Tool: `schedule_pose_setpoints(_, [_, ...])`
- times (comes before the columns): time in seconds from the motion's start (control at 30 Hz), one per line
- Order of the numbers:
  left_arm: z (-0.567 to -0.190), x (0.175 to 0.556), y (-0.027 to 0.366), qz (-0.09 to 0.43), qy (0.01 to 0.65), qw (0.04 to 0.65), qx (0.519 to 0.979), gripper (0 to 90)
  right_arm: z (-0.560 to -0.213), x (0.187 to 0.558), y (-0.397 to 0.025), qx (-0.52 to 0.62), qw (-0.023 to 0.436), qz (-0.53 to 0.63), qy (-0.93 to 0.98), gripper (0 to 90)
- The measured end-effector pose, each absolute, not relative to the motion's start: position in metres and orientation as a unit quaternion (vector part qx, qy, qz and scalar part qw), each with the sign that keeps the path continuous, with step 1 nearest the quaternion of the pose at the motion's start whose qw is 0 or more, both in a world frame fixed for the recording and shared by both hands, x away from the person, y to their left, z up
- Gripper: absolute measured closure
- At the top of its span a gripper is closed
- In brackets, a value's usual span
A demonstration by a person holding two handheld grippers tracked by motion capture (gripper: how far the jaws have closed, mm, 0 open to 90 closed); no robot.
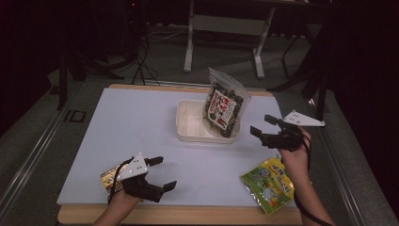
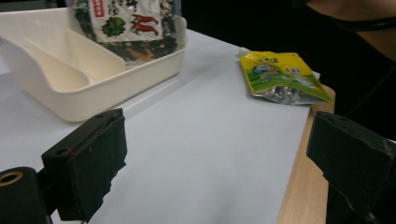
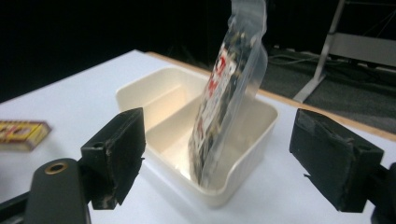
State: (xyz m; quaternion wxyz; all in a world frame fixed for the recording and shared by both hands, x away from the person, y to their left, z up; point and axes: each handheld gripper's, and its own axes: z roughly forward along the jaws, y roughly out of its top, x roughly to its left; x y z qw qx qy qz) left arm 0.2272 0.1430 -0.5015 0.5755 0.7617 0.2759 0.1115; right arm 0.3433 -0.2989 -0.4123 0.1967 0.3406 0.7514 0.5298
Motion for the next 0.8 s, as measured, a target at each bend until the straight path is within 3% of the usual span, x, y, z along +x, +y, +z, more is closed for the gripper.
schedule_pose_setpoints(0.5, [-0.5, 0.225, 0.142, 0.109, 0.279, 0.573, 0.762, 3.5, -0.426, 0.299, -0.332, 0.35, 0.172, 0.488, 0.781, 10.0])
schedule_pose_setpoints(0.8, [-0.502, 0.226, 0.141, 0.104, 0.282, 0.568, 0.766, 3.5, -0.44, 0.276, -0.355, 0.36, 0.195, 0.458, 0.789, 13.8])
